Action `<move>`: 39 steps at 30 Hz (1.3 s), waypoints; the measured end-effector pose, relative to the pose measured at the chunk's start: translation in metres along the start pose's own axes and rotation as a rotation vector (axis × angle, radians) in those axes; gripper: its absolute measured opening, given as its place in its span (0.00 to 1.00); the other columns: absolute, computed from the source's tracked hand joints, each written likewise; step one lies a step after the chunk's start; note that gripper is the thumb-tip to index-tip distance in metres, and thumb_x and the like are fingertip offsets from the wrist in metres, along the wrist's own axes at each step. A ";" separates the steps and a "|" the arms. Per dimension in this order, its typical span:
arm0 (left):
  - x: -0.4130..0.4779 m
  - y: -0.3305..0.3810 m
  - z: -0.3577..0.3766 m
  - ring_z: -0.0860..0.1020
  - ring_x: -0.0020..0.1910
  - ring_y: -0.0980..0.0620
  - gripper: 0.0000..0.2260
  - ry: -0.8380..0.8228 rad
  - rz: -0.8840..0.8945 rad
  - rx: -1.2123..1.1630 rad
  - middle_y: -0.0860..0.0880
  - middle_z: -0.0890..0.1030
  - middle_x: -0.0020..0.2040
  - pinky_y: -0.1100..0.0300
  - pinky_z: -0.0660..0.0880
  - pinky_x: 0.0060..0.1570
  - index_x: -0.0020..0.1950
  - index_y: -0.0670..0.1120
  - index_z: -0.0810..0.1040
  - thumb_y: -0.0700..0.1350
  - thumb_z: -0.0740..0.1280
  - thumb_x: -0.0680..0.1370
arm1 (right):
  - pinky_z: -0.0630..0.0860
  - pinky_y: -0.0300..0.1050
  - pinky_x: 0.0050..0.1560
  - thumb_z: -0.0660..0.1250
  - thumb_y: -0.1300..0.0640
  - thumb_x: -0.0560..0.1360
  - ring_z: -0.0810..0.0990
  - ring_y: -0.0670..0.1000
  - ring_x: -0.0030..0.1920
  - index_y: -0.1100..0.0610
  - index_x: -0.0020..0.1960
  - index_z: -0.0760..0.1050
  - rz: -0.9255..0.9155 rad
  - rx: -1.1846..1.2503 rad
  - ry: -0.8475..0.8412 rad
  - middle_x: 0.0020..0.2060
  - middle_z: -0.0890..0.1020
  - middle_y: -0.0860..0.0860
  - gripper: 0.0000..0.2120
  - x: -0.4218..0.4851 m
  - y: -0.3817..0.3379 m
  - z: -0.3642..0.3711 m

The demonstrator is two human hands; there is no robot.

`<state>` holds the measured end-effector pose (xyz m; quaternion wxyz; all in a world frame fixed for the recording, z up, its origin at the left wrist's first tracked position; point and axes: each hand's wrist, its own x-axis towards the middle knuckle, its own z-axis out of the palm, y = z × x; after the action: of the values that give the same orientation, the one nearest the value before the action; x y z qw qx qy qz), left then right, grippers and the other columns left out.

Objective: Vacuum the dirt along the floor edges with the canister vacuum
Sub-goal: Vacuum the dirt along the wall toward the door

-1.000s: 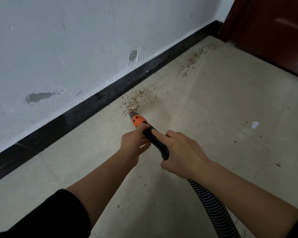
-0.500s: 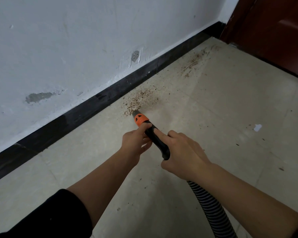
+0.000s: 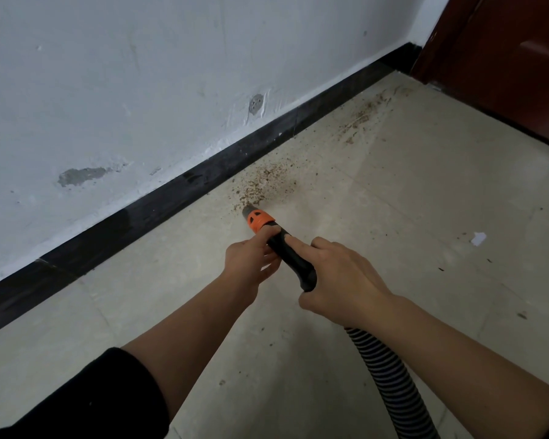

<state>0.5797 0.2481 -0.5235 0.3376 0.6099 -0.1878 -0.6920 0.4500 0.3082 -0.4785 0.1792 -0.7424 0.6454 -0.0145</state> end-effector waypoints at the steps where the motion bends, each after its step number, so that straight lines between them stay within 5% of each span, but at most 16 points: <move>1: 0.000 0.001 0.000 0.82 0.43 0.50 0.11 0.001 0.002 -0.006 0.43 0.83 0.46 0.62 0.78 0.35 0.48 0.40 0.79 0.47 0.73 0.74 | 0.72 0.41 0.43 0.68 0.51 0.70 0.69 0.48 0.46 0.41 0.77 0.46 -0.001 0.006 0.004 0.45 0.67 0.45 0.43 0.000 0.000 -0.002; 25: -0.007 -0.001 -0.024 0.80 0.41 0.51 0.09 0.089 0.019 -0.065 0.45 0.81 0.41 0.62 0.76 0.35 0.46 0.41 0.77 0.47 0.70 0.75 | 0.75 0.44 0.41 0.68 0.52 0.69 0.70 0.49 0.43 0.40 0.76 0.49 -0.132 -0.014 -0.027 0.41 0.67 0.46 0.42 0.007 -0.019 -0.002; 39: 0.007 0.008 0.013 0.81 0.39 0.52 0.11 -0.006 0.023 -0.005 0.43 0.83 0.44 0.65 0.77 0.31 0.47 0.39 0.80 0.47 0.73 0.75 | 0.68 0.40 0.39 0.69 0.52 0.70 0.69 0.49 0.45 0.43 0.78 0.47 0.040 -0.017 0.019 0.45 0.66 0.47 0.44 0.011 0.004 -0.005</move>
<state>0.5689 0.2355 -0.5207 0.3464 0.6047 -0.1941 -0.6904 0.4471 0.2959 -0.4777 0.1670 -0.7307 0.6618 -0.0123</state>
